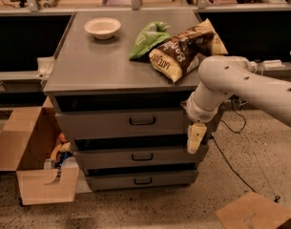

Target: Open top drawer

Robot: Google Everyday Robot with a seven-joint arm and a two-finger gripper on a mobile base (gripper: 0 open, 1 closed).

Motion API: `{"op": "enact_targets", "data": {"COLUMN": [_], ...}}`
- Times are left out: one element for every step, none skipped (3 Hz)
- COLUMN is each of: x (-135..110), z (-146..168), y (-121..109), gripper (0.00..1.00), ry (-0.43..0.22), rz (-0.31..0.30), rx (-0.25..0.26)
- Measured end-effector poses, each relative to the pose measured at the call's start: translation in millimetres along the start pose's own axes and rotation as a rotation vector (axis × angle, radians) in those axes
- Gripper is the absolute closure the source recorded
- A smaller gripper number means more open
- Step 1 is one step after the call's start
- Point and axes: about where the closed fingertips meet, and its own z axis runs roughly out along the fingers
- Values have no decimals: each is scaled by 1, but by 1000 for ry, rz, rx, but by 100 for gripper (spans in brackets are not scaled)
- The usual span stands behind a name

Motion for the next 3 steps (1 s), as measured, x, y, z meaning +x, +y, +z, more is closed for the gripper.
{"op": "enact_targets", "data": {"x": [6,7,7], "z": [15,22,21], "y": [-18,-32,-31], "gripper": [0,0,18], "ry": [-2,-6,-6], "rz": [0,-5,-5], "rx": [-5,-6,-6]}}
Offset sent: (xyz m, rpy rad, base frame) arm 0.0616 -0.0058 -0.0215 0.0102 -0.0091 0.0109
